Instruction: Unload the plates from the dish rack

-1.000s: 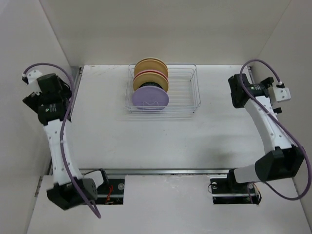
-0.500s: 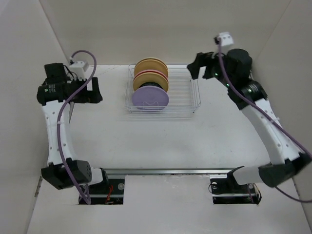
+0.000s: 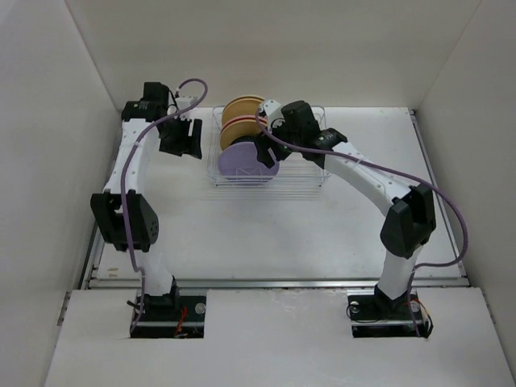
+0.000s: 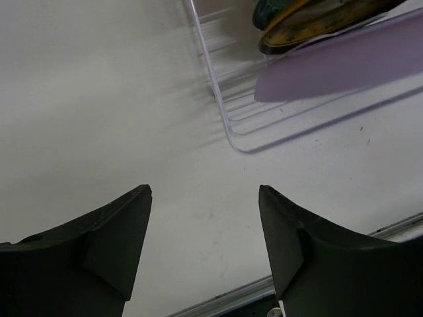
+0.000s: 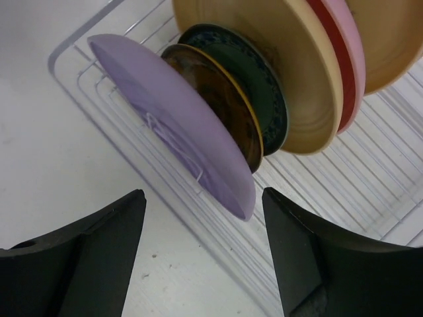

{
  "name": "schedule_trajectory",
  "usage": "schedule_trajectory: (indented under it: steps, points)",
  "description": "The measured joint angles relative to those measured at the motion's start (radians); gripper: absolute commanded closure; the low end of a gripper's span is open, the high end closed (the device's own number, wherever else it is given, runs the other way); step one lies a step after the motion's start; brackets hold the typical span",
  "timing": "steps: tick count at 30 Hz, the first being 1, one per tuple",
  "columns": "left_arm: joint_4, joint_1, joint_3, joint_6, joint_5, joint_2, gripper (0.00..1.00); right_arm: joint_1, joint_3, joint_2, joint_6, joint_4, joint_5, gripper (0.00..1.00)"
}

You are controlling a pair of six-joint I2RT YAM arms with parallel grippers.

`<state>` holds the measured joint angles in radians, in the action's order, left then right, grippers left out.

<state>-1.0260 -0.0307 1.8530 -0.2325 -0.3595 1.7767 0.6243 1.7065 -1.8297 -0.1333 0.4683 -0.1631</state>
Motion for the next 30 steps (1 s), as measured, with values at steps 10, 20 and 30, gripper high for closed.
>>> schedule_trajectory:
  steps: [10, 20, 30]
  points:
    - [0.083, -0.034, 0.012, 0.079, 0.027, 0.187, 0.48, -0.001, 0.032, -0.119, -0.025, -0.057, 0.1, 0.62]
    - [0.148, -0.048, 0.044, 0.164, -0.02, 0.295, 0.68, 0.005, 0.032, -0.123, -0.081, -0.084, 0.23, 1.0]
    - [0.137, -0.065, 0.042, 0.229, 0.024, 0.342, 1.0, 0.021, 0.026, -0.055, -0.076, -0.087, 0.327, 1.0]
